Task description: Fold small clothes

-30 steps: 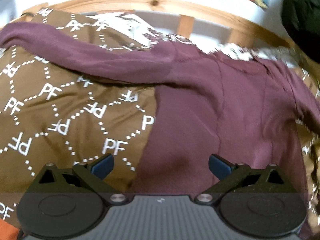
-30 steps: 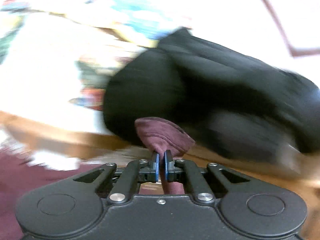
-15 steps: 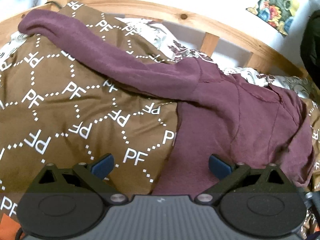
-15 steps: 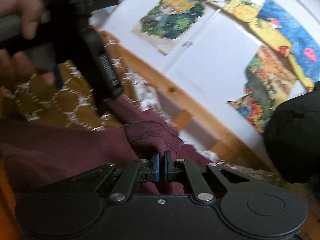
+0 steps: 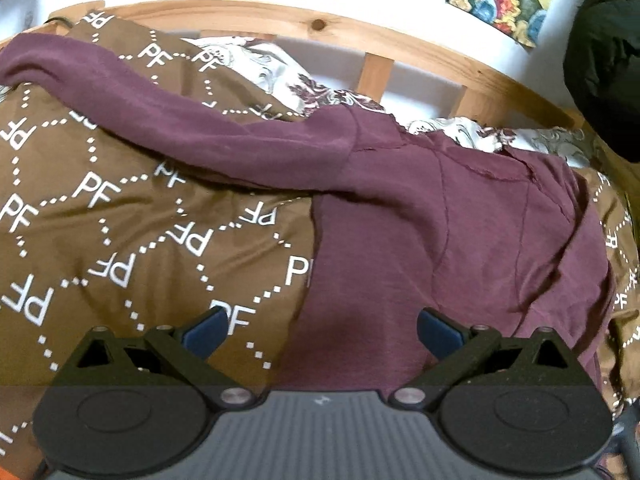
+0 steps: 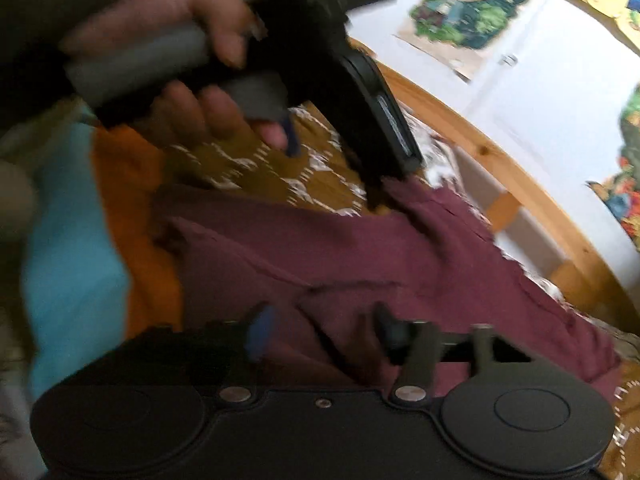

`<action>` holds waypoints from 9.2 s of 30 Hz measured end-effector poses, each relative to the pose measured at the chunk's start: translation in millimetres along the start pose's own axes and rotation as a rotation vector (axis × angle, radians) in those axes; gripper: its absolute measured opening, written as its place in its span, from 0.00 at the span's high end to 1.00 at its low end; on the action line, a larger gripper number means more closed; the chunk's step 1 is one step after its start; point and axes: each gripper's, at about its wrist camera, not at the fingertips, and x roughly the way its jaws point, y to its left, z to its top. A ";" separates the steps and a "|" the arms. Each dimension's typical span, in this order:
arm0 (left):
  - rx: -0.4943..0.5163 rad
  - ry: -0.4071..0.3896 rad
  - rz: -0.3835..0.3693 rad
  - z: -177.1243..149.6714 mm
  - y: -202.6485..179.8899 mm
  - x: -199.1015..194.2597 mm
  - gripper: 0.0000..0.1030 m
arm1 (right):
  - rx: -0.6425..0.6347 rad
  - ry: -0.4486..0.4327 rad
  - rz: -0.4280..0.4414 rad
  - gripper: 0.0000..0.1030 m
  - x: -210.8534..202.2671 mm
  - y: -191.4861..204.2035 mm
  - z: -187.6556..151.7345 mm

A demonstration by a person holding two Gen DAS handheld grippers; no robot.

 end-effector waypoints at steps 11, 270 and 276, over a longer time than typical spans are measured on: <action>0.286 0.099 -0.119 -26.7 -49.5 17.3 0.01 | 0.450 0.090 -0.368 0.20 -12.0 -79.1 -19.8; -0.201 -0.154 0.228 76.9 113.5 -63.3 0.01 | 1.217 -0.030 -0.531 0.01 -47.9 -193.7 -105.9; -0.497 -0.333 0.216 89.8 213.1 -60.7 0.02 | 1.123 -0.040 -0.528 0.01 -51.5 -169.0 -79.0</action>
